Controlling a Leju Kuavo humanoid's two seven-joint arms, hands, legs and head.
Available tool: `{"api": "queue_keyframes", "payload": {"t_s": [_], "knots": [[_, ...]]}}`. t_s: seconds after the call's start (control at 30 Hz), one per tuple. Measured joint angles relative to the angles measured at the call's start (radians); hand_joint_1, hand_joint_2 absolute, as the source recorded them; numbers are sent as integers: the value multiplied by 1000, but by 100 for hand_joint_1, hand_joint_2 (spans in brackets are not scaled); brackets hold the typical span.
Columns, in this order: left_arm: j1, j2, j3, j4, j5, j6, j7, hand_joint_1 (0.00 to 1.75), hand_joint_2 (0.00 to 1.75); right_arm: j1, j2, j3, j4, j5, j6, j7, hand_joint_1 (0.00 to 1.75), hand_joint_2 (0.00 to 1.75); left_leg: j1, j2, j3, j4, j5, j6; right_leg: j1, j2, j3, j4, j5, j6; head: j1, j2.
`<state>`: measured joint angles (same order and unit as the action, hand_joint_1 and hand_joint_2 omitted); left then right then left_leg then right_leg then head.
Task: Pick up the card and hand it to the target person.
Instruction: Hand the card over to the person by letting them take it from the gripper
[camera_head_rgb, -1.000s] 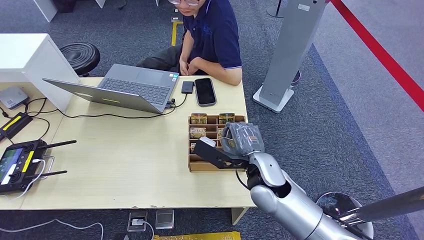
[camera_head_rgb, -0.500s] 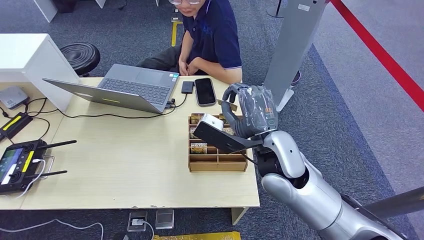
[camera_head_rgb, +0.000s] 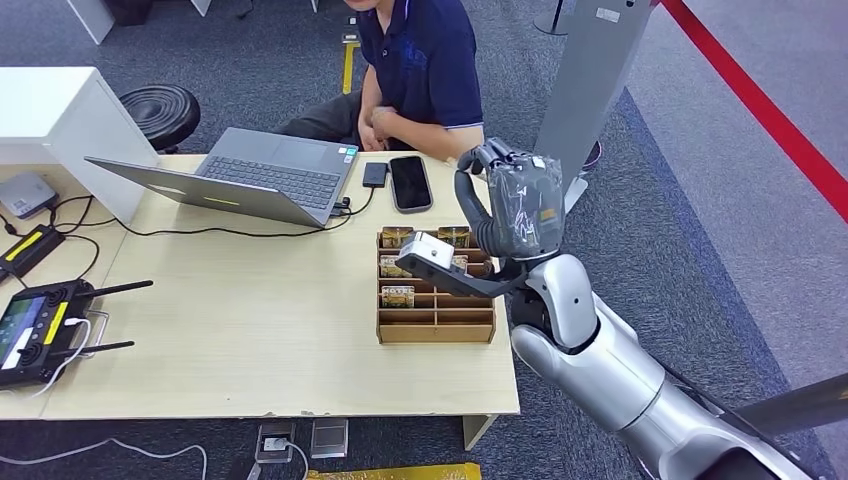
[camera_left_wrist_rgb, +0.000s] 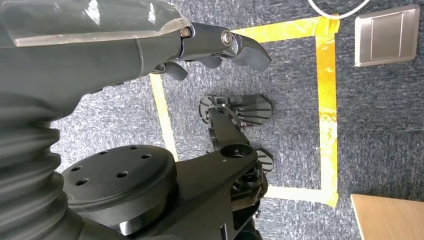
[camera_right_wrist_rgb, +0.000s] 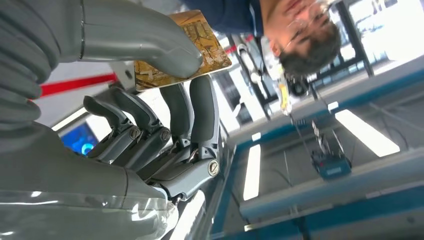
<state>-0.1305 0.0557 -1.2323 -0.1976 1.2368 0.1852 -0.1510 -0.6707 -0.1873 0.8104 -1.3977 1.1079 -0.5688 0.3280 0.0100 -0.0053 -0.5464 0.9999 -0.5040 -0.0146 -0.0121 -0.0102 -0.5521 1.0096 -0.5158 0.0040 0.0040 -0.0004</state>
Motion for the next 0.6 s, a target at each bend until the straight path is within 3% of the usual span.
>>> {"api": "queue_keyframes", "payload": {"t_s": [0.17, 0.6], "knots": [[-11, -3, -1, 0, -6, -4, 4, 0, 175, -8, 18, -3, 116, 52, -93, -20, 175, 175, 0, 0, 0, 0, 0, 0, 0, 0, 0, 0, 0, 0, 0, 0], [-18, -5, -2, 0, -8, -3, 14, 0, 175, -12, 66, -17, 253, 93, -98, -26, 175, 175, 0, 0, 0, 0, 0, 0, 0, 0, 0, 0, 0, 0, 0, 0]]}}
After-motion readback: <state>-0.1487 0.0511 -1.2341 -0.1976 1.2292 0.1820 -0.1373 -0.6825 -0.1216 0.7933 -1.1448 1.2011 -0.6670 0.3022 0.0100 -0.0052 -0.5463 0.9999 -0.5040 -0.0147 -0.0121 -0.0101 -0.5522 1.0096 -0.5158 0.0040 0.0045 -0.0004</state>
